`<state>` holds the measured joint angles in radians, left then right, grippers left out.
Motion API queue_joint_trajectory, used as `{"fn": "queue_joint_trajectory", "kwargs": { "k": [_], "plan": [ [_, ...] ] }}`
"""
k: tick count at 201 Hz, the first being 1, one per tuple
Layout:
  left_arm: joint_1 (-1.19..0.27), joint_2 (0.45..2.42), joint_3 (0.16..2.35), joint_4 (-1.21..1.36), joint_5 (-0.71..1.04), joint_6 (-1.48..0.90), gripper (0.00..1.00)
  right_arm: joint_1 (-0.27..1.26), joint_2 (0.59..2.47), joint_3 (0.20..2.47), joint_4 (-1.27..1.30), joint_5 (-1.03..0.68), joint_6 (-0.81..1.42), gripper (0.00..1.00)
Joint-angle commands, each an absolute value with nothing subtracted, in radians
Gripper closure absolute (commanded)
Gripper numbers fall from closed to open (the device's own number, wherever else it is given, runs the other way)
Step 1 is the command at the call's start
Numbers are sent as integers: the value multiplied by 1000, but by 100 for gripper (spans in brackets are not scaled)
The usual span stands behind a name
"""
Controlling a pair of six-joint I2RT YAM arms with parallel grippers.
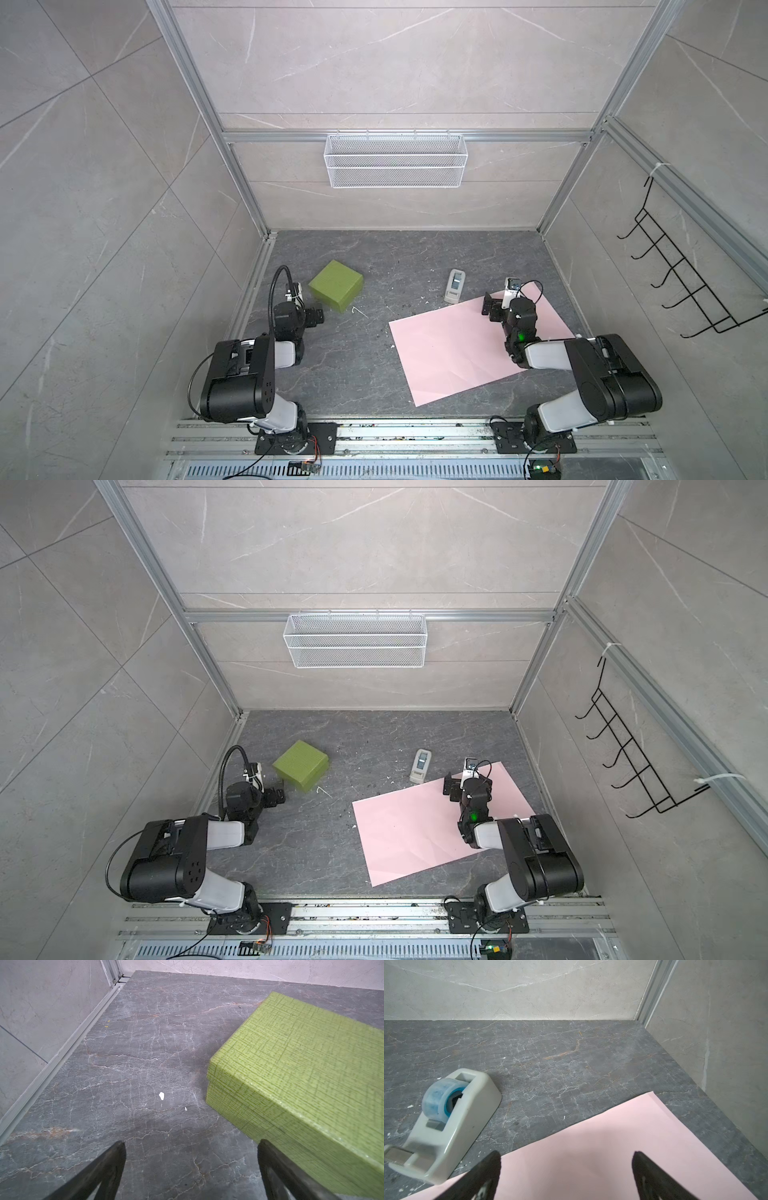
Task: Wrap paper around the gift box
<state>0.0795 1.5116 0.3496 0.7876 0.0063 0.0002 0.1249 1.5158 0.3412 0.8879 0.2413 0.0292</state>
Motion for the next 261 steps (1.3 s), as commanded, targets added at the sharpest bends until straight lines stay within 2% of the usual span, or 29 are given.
{"fn": "queue_joint_trajectory", "kwargs": {
  "k": [1,228,246,261],
  "plan": [
    [86,1500,368,830,18,-14,0,128,1514,344,901,233,24,0],
    [86,1497,366,833,15,-15,0,128,1508,348,902,237,23,0],
    [87,1454,384,778,-54,-44,0,129,1421,403,709,264,35,0],
    [87,1374,426,605,-126,-83,0,129,1318,493,451,356,99,0]
  ]
}}
